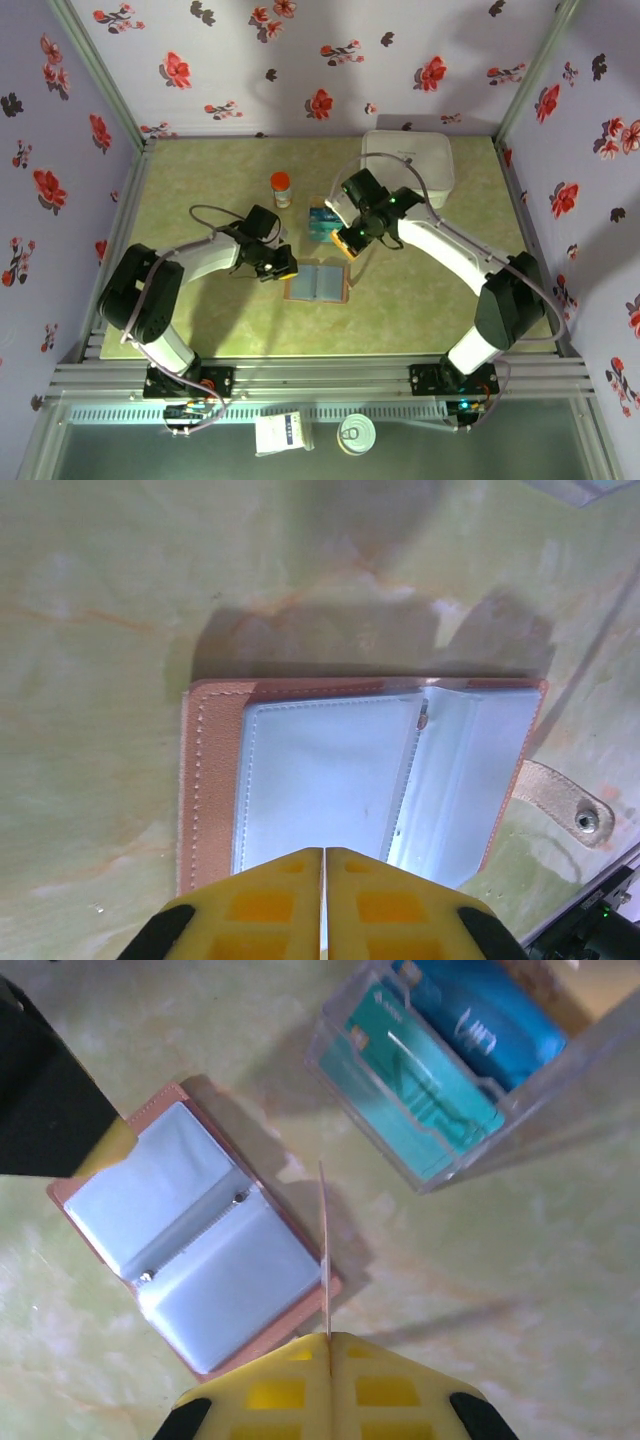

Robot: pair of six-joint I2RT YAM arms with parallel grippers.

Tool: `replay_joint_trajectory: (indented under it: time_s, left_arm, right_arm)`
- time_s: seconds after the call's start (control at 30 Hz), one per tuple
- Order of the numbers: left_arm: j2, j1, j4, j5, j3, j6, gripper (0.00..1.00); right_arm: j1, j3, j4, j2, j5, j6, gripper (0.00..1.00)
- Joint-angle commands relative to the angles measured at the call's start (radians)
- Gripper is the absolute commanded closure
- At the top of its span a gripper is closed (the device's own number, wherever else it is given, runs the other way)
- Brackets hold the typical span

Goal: Take the credit cards out of the card holder

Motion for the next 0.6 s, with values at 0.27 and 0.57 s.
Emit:
replay_joint_trajectory:
  time_s: [0.27,0.57]
  left_arm:
    - [-0.18,0.136,-0.056,0.012,-0.109,0.057,0.8]
    - [-0.253,0.194,-0.082,0.0,-0.161,0.066,0.73]
  right_arm:
    - [-0.094,0.427,-0.156,0.295,-0.007,-0.603,1.0]
    - [-0.13,0.783,-0.271,0.573,-0.09,-0.684,1.0]
